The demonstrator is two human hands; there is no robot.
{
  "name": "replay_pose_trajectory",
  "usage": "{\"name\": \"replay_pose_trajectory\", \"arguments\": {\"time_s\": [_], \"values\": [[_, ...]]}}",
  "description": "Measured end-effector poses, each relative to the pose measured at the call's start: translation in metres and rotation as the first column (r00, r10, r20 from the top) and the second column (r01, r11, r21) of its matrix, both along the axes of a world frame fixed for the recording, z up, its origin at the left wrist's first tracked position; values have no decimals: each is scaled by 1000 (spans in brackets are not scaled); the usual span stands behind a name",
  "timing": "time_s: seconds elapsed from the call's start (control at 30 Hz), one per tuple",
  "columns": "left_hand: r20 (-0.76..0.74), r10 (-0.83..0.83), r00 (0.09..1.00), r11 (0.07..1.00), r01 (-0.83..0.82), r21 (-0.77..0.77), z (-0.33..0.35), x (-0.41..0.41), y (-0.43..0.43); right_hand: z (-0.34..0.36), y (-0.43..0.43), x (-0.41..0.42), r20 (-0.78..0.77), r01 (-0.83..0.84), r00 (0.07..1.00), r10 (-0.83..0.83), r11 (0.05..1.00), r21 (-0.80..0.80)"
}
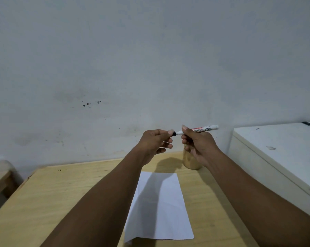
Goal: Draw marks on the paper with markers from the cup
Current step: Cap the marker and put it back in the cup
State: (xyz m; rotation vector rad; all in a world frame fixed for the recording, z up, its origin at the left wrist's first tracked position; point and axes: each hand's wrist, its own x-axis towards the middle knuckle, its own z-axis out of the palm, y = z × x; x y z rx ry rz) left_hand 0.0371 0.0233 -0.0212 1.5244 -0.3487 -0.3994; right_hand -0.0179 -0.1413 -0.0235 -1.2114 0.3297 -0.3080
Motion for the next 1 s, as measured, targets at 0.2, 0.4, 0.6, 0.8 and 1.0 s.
{"name": "replay_pose_trajectory", "arguments": {"time_s": [0.2,0.4,0.6,0.8,1.0], "values": [[45,84,995,996,-84,5,-5,0,-10,-6,1,3,28,24,999,-25,999,33],[35,57,998,998,-57,-10,-9,3,-14,-10,2,5,14,-18,1000,18,999,29],[89,71,993,997,-73,15,-8,5,-22,-3,-8,7,-60,-84,995,80,995,-53],[278,178,944,974,-209,87,5,16,-29,13,-52,-3,-297,-80,955,-19,944,-320],[396,143,907,949,-239,207,12,30,-38,8,-94,-17,-303,27,938,-171,904,-426]]}}
